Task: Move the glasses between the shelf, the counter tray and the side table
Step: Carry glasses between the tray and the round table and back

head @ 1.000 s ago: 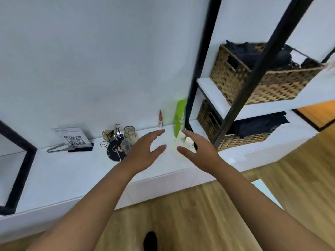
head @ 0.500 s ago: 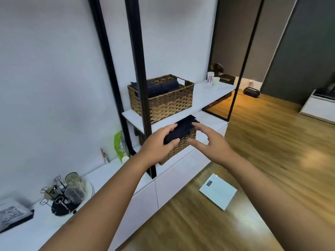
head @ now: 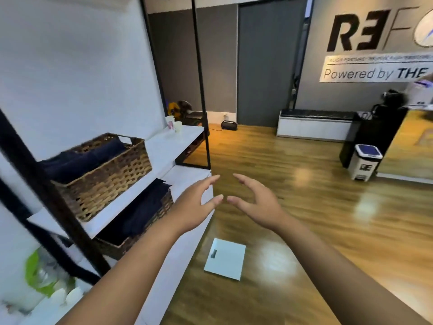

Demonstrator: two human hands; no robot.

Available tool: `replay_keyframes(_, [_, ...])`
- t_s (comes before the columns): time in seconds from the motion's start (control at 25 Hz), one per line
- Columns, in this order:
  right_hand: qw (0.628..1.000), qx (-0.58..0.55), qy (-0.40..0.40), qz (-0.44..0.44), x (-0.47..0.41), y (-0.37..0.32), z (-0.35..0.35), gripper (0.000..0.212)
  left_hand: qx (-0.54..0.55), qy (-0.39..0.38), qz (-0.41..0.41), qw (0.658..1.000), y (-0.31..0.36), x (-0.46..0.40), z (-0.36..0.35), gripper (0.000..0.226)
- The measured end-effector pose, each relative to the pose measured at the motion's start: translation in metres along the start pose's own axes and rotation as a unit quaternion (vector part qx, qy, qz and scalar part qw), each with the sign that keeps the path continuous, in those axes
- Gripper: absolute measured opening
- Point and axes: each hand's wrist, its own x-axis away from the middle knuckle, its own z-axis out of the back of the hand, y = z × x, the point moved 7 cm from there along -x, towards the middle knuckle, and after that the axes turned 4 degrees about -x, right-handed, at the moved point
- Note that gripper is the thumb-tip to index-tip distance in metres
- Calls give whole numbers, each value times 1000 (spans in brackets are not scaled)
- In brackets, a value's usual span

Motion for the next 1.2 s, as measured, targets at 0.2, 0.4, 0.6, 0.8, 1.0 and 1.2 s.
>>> replay_keyframes(0.2, [994,24,85,-69,-16,49,70,70,37,-68,-89,993,38,-91,-50,58])
replay_keyframes(0.4, [975,54,174,-124,-10,87,124,71,55,-119,-171,977,71,-164,-96,58])
replay_keyframes(0.6, [938,110,256,-205,21,134,190,70,69,-181,-223,956,102,-224,-161,57])
replay_keyframes(0.8, [913,107,311,-239,42,190,260,69,95,-220,-271,932,154,-290,-228,55])
replay_keyframes(1.0, [893,91,350,-267,62,257,347,69,91,-263,-291,915,223,-359,-303,33])
replay_keyframes(1.2, [877,100,378,-280,74,301,446,71,118,-278,-330,894,303,-410,-362,49])
